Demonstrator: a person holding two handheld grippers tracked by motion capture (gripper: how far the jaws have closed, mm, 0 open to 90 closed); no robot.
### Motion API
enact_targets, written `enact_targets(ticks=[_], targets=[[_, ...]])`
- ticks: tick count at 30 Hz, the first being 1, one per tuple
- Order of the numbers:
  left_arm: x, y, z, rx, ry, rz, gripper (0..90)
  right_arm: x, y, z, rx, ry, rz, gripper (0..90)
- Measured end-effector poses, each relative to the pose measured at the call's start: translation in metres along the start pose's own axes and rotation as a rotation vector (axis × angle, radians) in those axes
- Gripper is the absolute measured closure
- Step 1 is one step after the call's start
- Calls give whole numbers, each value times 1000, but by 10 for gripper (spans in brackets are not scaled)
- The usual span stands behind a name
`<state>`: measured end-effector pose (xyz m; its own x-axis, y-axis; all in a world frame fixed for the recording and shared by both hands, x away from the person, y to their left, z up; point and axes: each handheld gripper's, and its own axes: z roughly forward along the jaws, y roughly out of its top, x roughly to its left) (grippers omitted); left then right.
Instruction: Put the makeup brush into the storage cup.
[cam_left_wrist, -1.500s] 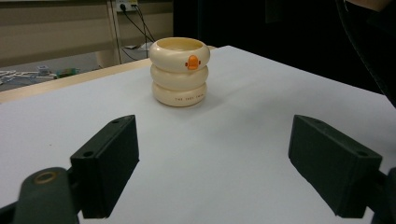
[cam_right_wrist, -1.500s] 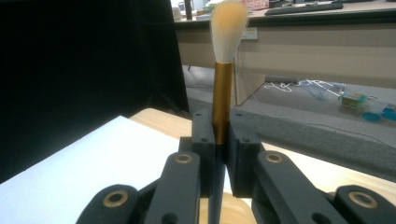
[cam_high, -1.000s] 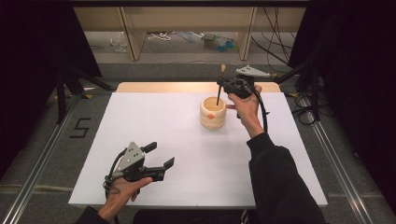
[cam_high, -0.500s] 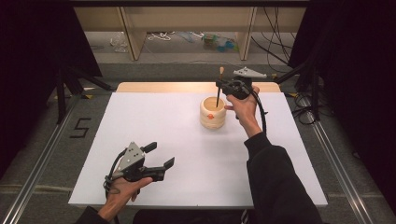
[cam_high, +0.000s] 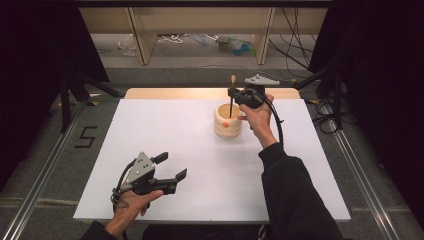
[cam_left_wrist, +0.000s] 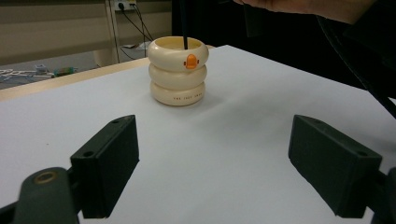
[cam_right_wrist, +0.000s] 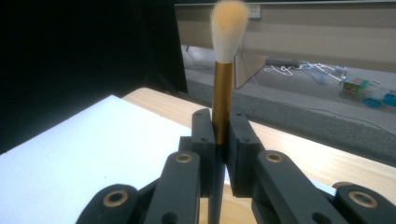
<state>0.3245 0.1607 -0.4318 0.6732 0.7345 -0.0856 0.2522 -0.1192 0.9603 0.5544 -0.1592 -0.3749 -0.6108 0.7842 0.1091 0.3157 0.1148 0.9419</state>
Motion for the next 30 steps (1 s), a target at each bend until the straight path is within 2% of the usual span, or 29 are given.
enact_targets(ticks=[9, 16, 17, 23, 24, 28, 29, 30], targets=[[0, 0, 0, 0, -2, -1, 160, 2, -5, 7, 23, 6, -8, 835], [0, 0, 0, -2, -4, 0, 161, 1, -9, 10, 49, -8, -4, 835], [0, 0, 0, -3, -4, -2, 160, 1, -10, 11, 44, -9, -21, 835], [0, 0, 0, -6, -10, -3, 161, 1, -11, 12, 75, -14, -9, 835], [-1, 0, 0, -6, -9, -17, 161, 0, -12, 13, 71, -13, -15, 834], [-1, 0, 0, -5, -8, -17, 161, -1, -15, 14, 83, -19, -18, 832], [0, 0, 0, 1, -6, -3, 161, -1, -16, 14, 112, -21, -1, 781], [0, 0, 0, 1, -6, -4, 161, -1, -16, 14, 112, -21, -1, 781]])
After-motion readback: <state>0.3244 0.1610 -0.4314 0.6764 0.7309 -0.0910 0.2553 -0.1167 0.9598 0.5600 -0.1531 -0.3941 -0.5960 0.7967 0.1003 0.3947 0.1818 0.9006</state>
